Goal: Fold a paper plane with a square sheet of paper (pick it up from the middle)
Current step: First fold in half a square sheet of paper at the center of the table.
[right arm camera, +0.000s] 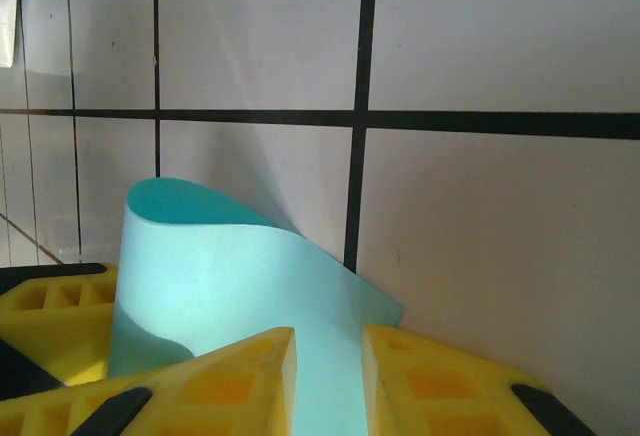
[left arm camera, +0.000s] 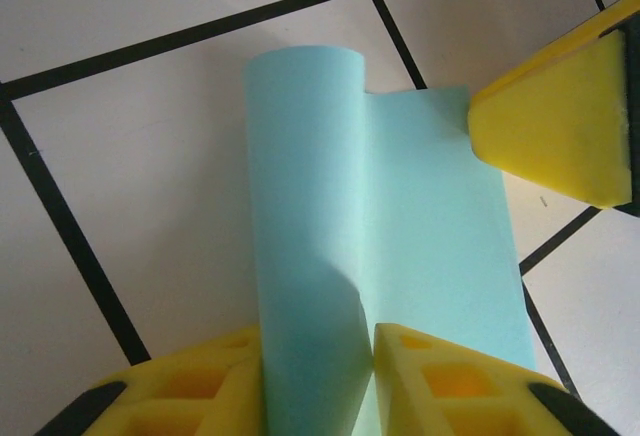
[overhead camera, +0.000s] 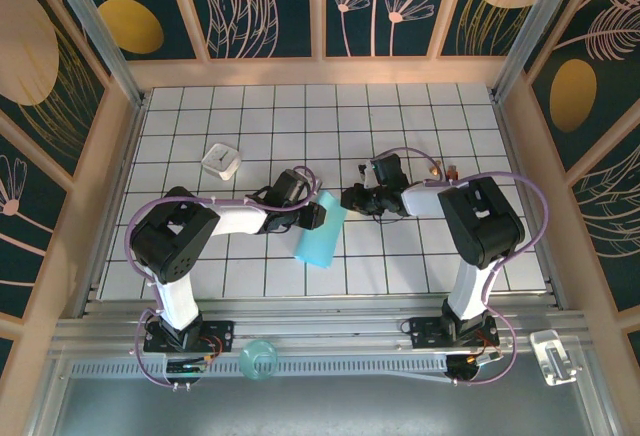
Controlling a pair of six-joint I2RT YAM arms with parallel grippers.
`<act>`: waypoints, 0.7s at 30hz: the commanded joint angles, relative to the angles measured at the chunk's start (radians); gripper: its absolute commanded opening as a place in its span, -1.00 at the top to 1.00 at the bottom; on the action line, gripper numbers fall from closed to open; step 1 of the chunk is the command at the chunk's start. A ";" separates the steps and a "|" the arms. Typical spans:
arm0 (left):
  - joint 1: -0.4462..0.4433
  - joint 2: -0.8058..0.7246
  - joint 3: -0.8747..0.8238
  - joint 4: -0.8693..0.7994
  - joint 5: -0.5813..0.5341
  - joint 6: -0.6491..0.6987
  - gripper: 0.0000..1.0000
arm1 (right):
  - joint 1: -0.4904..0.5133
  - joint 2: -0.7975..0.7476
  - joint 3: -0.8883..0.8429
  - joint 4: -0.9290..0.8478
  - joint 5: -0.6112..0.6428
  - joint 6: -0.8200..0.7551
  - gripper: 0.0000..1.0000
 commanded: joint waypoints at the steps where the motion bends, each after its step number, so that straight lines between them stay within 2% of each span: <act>1: 0.006 0.047 -0.027 -0.147 -0.045 0.001 0.28 | 0.005 0.052 0.007 -0.007 0.040 -0.025 0.52; 17: 0.006 -0.028 -0.013 -0.182 -0.070 -0.067 -0.16 | 0.008 0.068 -0.018 -0.051 0.095 -0.031 0.60; 21: 0.007 -0.047 -0.014 -0.208 -0.036 -0.072 -0.28 | 0.008 0.075 -0.020 -0.056 0.100 -0.034 0.61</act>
